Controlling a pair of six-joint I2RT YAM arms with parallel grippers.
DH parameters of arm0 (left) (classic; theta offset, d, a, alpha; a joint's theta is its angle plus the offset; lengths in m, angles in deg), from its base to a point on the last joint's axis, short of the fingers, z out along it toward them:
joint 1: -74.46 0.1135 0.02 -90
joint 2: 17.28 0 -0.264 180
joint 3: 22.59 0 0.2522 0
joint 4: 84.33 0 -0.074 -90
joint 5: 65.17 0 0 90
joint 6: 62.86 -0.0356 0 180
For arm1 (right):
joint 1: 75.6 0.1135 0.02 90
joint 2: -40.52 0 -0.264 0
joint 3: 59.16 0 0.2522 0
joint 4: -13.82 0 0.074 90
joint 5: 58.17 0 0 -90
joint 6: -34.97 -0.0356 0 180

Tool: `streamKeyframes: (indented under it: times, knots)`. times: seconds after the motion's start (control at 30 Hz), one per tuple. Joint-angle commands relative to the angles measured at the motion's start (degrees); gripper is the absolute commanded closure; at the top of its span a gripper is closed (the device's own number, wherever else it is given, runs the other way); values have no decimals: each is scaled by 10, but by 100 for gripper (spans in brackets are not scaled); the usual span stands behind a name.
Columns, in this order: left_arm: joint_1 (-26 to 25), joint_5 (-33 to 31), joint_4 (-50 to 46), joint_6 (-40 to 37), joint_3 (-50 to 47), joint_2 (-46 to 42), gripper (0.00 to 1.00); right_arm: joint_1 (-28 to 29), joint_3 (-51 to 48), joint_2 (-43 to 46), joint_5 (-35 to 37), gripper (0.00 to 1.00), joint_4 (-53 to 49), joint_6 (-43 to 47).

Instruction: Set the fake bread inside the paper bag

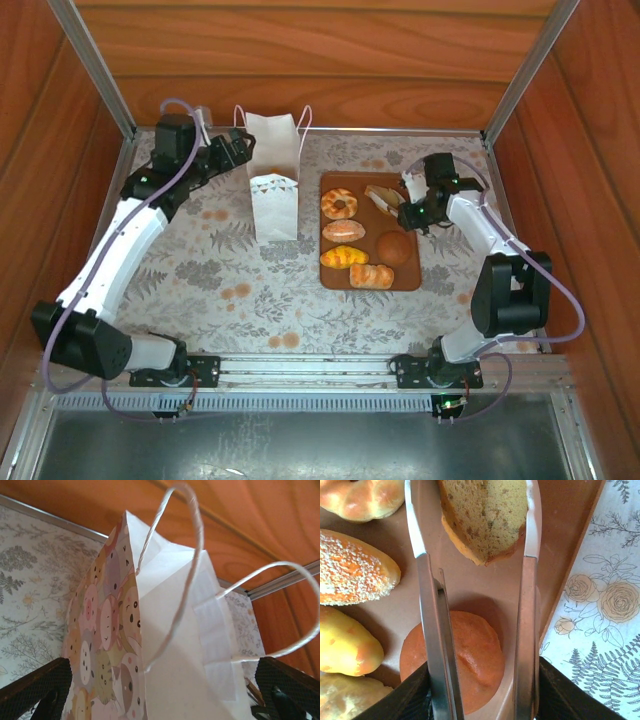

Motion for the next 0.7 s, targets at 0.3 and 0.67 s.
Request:
streamKeyframes:
  times: [0.3,0.67]
  knots:
    - [17,-30,27,-33,-110,-145,0,3,7,31,-22,51,-12,-43]
    - [17,-81,121,14,-259,-249,0,3,-5,60,-34,51,-2,-65]
